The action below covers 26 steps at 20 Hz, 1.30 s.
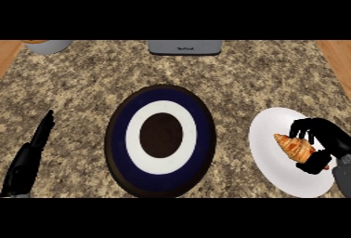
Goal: Pick the croissant from the plate and place it in the plate
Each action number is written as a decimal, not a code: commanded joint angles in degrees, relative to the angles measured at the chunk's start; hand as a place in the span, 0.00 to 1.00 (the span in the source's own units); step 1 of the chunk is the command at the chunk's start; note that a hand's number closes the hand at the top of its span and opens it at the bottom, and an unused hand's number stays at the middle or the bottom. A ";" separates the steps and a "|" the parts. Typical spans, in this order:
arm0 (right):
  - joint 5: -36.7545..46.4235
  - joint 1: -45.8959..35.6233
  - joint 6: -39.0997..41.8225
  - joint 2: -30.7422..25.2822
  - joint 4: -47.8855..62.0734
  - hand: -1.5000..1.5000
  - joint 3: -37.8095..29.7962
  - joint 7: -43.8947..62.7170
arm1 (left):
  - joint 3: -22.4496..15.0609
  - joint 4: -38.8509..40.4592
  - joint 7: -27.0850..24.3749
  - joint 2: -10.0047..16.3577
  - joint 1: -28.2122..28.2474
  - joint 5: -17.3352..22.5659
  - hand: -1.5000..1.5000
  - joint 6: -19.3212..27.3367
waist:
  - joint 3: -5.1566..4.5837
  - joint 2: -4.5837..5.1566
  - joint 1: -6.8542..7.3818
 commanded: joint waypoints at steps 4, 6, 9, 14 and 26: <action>0.41 1.38 -10.15 6.87 6.05 1.00 -2.85 -1.05 | 0.31 -3.66 1.97 0.75 1.33 0.74 0.50 -1.82 | 0.72 0.36 0.64; 0.79 0.05 -12.07 5.30 5.15 1.00 -4.67 -1.99 | -0.87 -0.34 3.34 -1.25 -2.00 -1.01 0.50 0.24 | 0.68 0.46 -0.11; 1.62 3.05 -19.21 5.94 1.28 1.00 -7.31 -1.78 | 0.85 -1.96 0.30 -0.44 1.72 0.65 0.50 -0.58 | 0.66 0.17 0.03; -1.74 5.88 -20.48 7.22 -12.37 1.00 -9.48 -1.68 | 0.65 -2.52 3.01 -0.54 -0.09 -0.48 0.50 0.01 | 0.56 -0.06 -1.11; -17.12 14.69 -10.18 9.80 -47.94 1.00 -7.34 -4.14 | 0.60 -2.29 3.62 -1.23 -0.45 -0.75 0.50 -0.42 | 0.55 -0.05 -1.31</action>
